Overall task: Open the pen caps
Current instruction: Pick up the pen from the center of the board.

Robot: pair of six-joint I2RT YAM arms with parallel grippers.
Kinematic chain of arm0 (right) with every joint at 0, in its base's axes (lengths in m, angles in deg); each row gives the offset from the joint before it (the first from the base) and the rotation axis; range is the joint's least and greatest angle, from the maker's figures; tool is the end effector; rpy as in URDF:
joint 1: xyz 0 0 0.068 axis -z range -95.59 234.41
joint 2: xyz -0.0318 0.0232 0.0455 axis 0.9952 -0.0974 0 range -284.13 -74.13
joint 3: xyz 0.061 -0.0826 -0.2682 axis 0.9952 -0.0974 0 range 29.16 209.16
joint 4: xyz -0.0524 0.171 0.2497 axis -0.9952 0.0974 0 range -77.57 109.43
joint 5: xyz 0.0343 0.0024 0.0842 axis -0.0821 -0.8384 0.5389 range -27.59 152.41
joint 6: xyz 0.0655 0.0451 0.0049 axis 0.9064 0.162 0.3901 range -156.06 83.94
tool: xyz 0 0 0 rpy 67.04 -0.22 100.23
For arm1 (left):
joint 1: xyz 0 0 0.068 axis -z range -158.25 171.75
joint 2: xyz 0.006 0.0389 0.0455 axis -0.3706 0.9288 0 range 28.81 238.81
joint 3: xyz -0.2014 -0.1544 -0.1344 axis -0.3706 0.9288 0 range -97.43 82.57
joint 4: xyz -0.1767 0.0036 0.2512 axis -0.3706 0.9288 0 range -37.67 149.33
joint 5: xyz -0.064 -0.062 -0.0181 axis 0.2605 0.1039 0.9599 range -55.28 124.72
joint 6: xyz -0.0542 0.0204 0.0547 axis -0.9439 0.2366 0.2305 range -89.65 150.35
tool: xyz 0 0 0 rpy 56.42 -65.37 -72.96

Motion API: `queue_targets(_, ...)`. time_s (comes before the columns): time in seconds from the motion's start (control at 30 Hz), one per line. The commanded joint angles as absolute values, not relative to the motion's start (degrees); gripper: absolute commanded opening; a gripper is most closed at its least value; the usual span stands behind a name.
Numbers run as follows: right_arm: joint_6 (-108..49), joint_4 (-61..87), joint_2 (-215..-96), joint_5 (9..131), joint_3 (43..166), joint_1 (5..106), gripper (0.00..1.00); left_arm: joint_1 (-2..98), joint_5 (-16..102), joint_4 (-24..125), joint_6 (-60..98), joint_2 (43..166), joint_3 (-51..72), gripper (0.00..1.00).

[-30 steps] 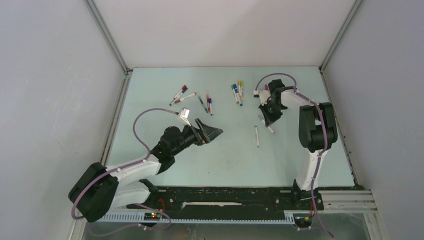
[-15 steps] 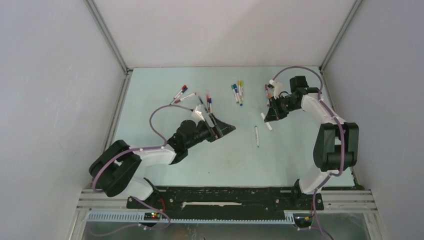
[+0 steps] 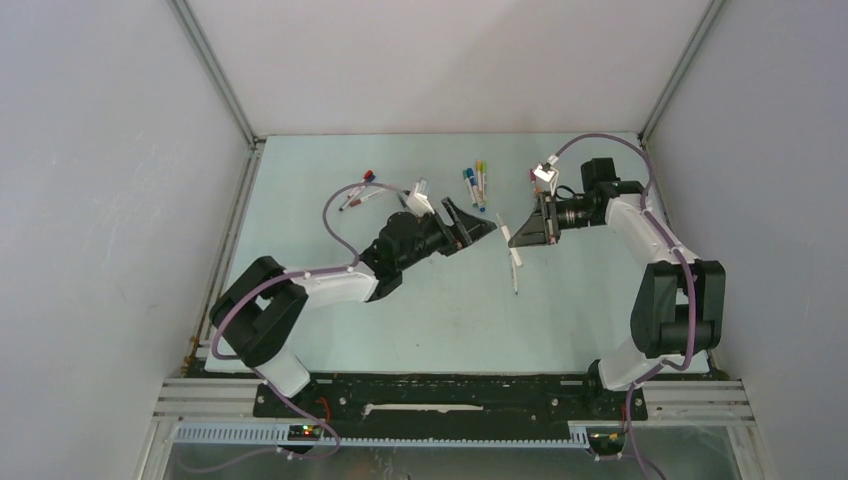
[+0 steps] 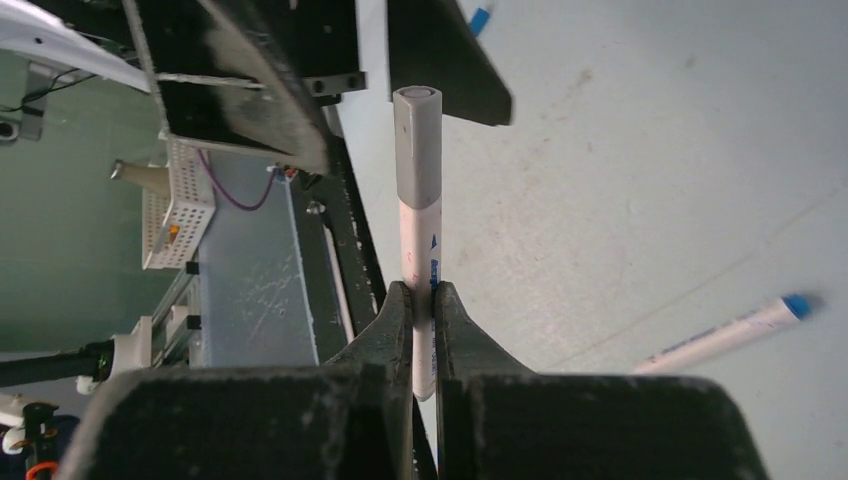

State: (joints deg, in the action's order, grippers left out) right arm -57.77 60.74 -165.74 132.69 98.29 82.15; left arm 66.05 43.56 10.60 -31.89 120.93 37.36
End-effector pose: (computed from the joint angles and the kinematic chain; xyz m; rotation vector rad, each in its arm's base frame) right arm 0.3509 0.0785 0.2438 -0.7190 2.1149 1.4752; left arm 0.2902 -0.2978 0.2061 -0.1638 1.8984 -1.4796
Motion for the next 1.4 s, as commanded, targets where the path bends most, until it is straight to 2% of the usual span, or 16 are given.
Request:
queue_targets(0.0, -58.6, 61.0, -165.8, 137.8, 98.4, 80.2, 0.0, 66.4, 41.2, 12.1, -29.5, 122.5, 31.8, 0.88)
queue_targets(0.4, -58.0, 60.5, -167.2, 137.3, 98.4, 78.0, 0.0, 66.6, 42.0, 12.8, -29.6, 124.3, 28.5, 0.7)
queue_targets(0.6, -57.7, 60.3, -168.0, 136.9, 98.4, 77.4, 0.0, 66.9, 42.9, 12.3, -29.9, 124.8, 28.0, 0.53)
queue_targets(0.93, -57.2, 60.0, -168.8, 135.7, 98.4, 76.4, 0.0, 67.2, 44.7, 10.7, -30.8, 125.8, 28.3, 0.3)
queue_targets(1.13, -56.8, 59.7, -169.3, 134.3, 98.4, 75.9, 0.0, 67.4, 45.1, 9.4, -31.1, 126.1, 28.9, 0.01)
queue_targets(1.2, -56.5, 59.5, -169.5, 134.0, 98.4, 75.9, 0.0, 67.5, 45.0, 8.9, -30.9, 125.8, 29.4, 0.0)
queue_targets(1.23, -56.4, 59.4, -169.5, 134.0, 98.4, 76.0, 0.04, 67.5, 44.9, 8.7, -30.7, 125.4, 29.8, 0.0)
queue_targets(1.3, -56.5, 59.6, -169.5, 134.3, 98.3, 75.9, 0.27, 67.7, 44.5, 7.8, -30.4, 124.7, 30.7, 0.0)
queue_targets(1.37, -56.6, 59.8, -169.3, 134.8, 98.4, 75.9, 0.43, 67.9, 43.7, 6.5, -30.0, 124.0, 31.9, 0.0)
